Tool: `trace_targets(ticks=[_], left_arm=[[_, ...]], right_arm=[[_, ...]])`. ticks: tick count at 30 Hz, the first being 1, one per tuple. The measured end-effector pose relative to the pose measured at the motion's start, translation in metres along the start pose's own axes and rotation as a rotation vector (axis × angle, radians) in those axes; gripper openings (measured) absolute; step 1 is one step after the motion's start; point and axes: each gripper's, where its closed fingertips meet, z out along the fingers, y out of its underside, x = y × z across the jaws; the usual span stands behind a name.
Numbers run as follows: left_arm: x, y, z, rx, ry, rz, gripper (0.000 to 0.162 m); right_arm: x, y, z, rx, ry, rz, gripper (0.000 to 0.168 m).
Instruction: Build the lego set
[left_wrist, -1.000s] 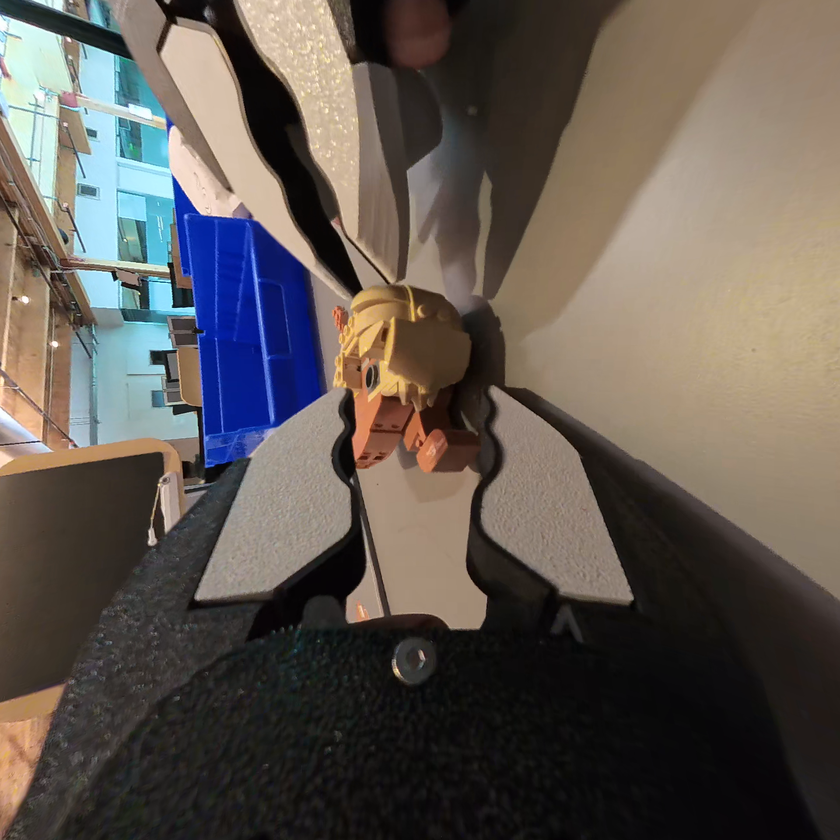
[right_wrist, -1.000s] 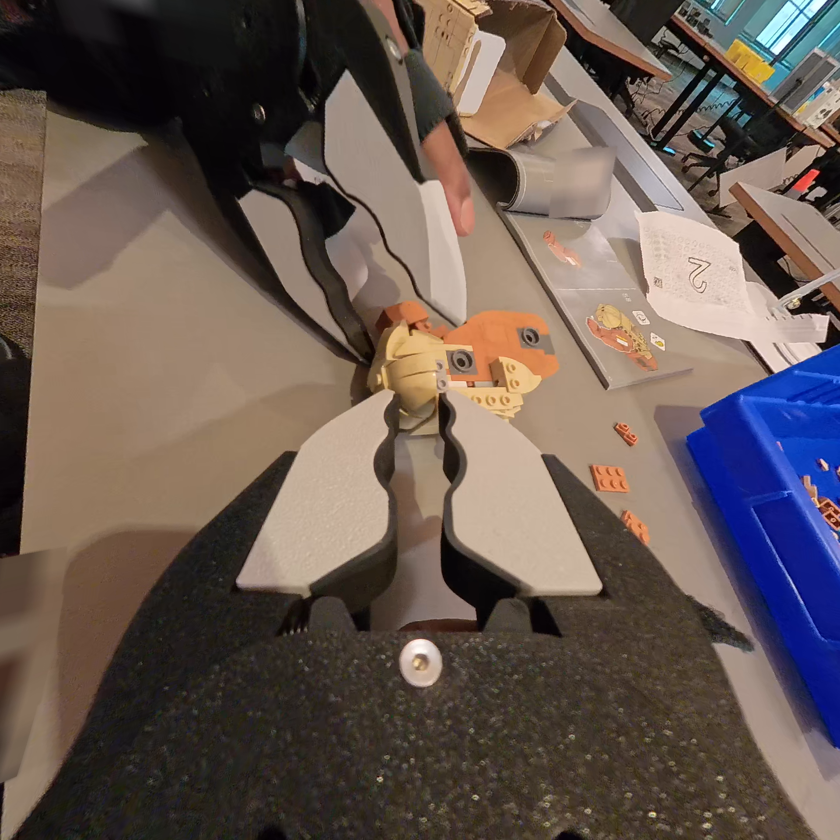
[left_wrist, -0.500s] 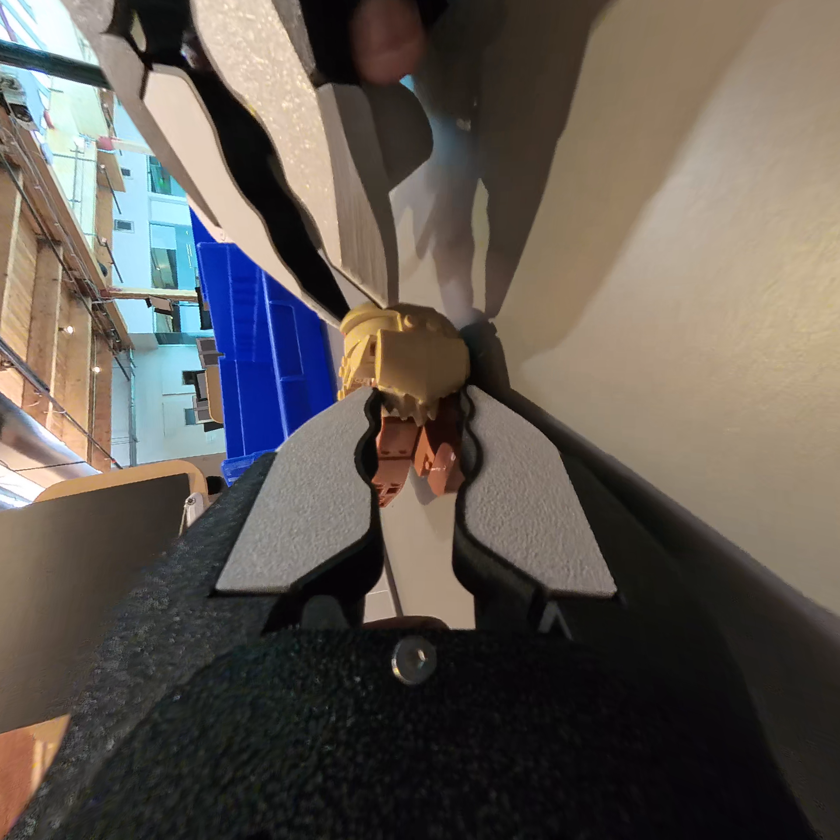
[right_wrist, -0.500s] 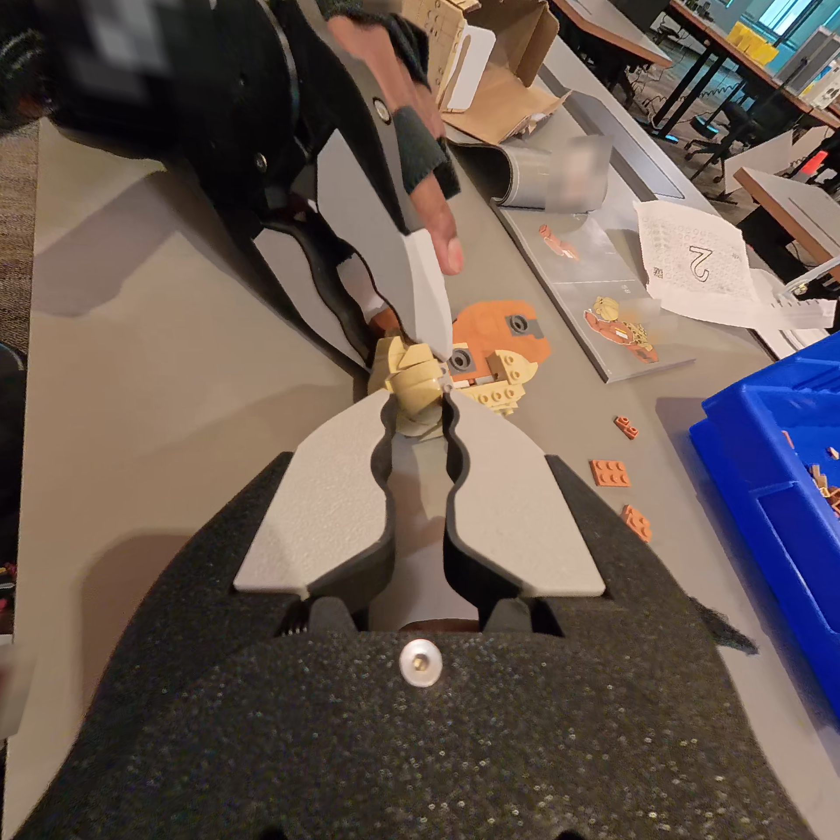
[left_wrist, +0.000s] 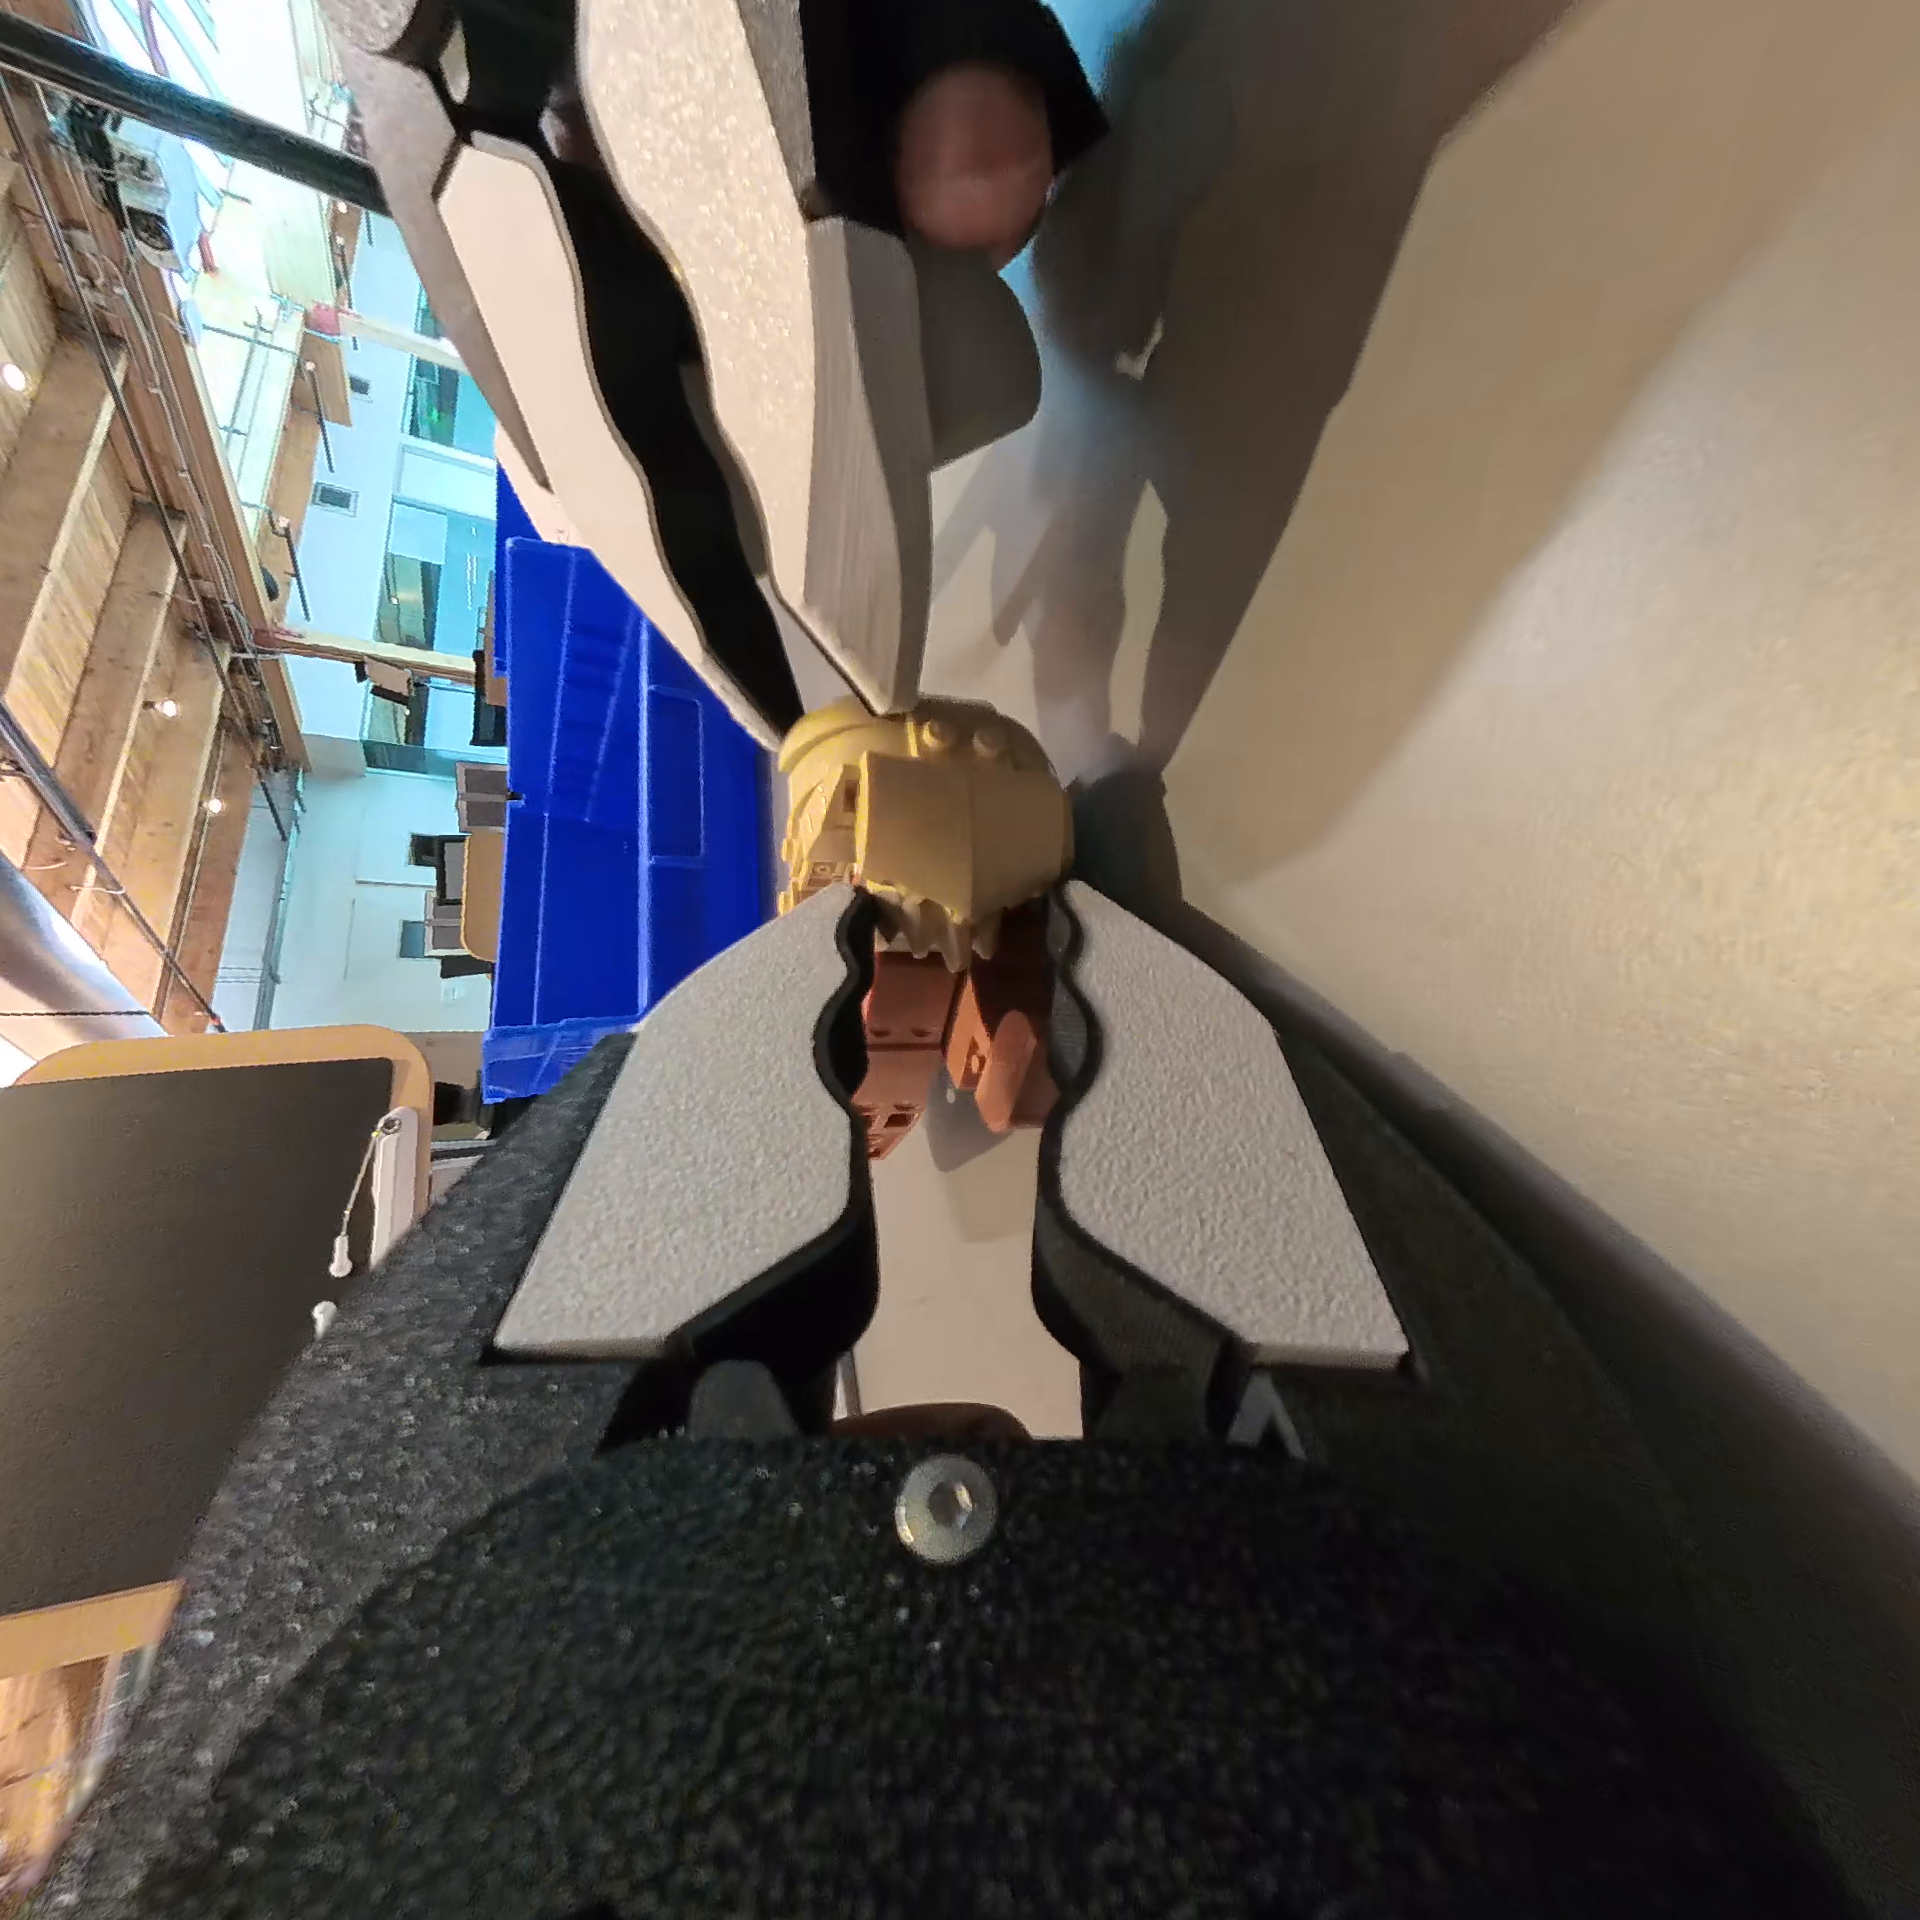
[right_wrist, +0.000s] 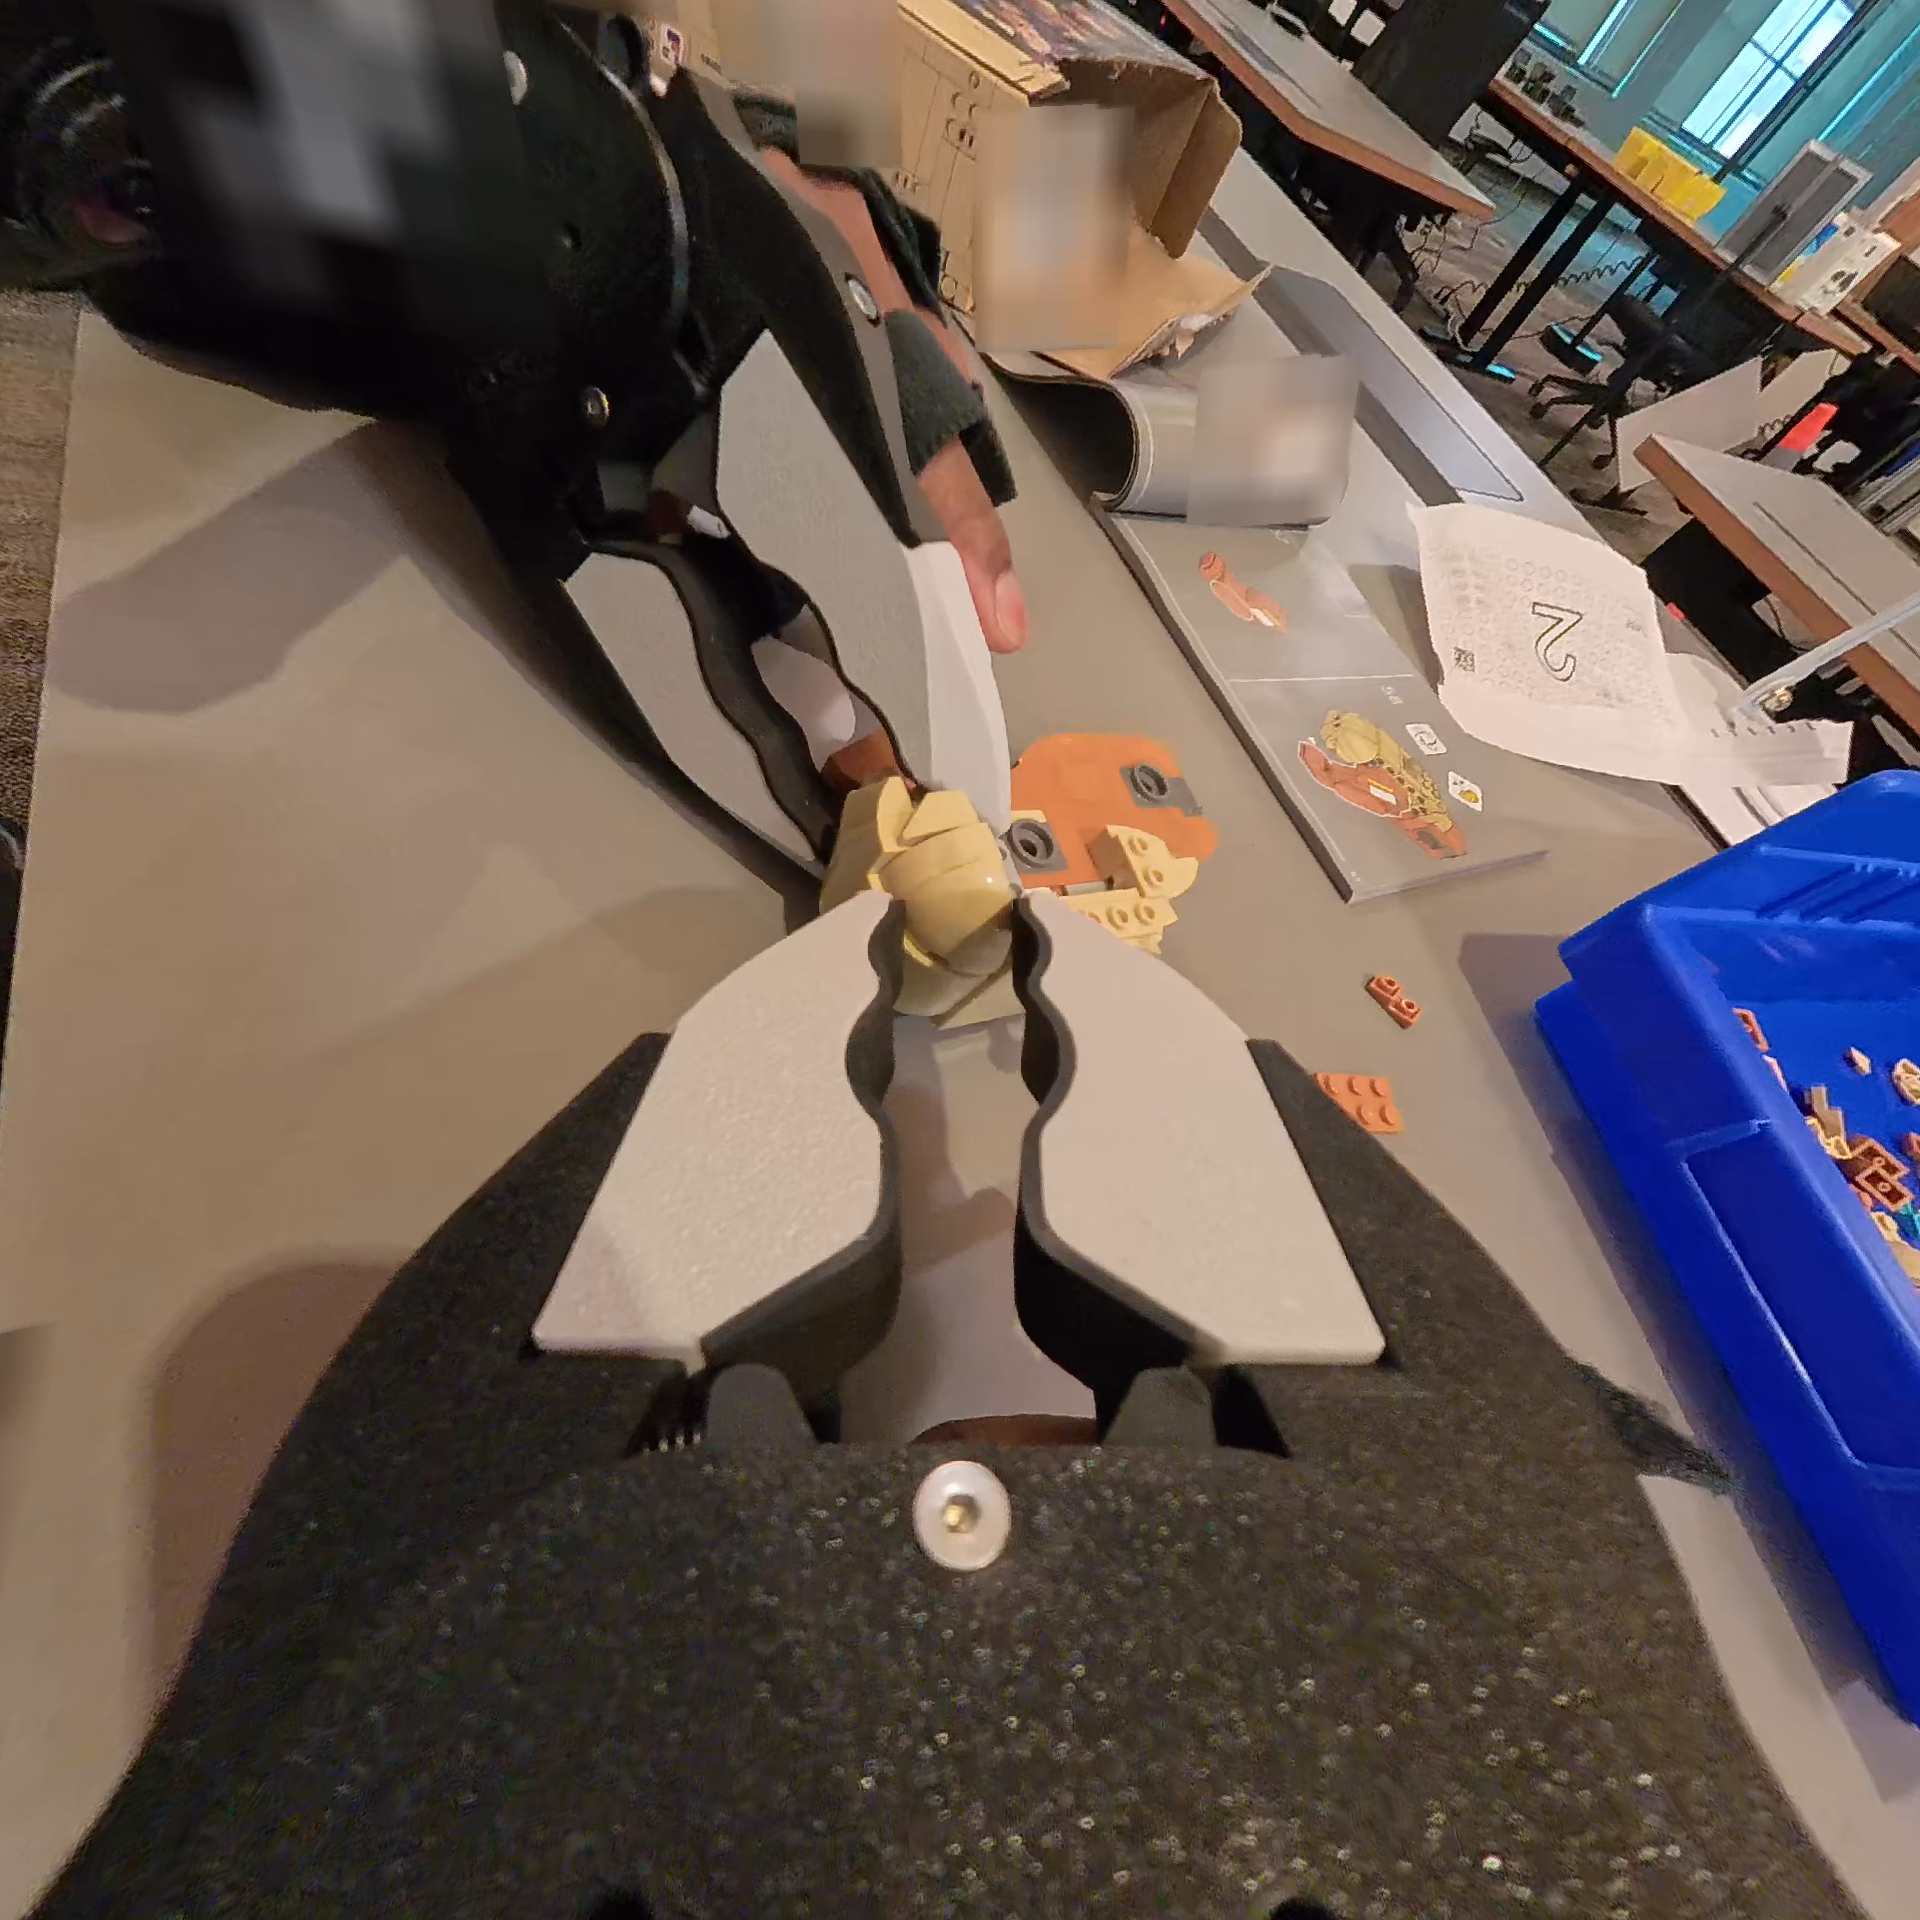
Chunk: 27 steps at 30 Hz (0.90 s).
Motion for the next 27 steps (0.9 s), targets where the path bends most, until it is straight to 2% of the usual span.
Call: trace_targets(ticks=[19, 23, 27], left_arm=[[-0.005, -0.008, -0.001, 0.084, -0.014, -0.106, 0.029], [-0.007, -0.007, -0.001, 0.096, -0.010, -0.131, 0.028], [-0.008, -0.008, -0.001, 0.102, -0.009, -0.135, 0.027]], right_arm=[[0.004, -0.007, -0.009, 0.051, 0.025, -0.050, 0.027], [0.005, -0.002, -0.018, 0.030, 0.040, -0.164, 0.031], [0.000, -0.001, -0.026, 0.042, 0.056, -0.391, 0.035]])
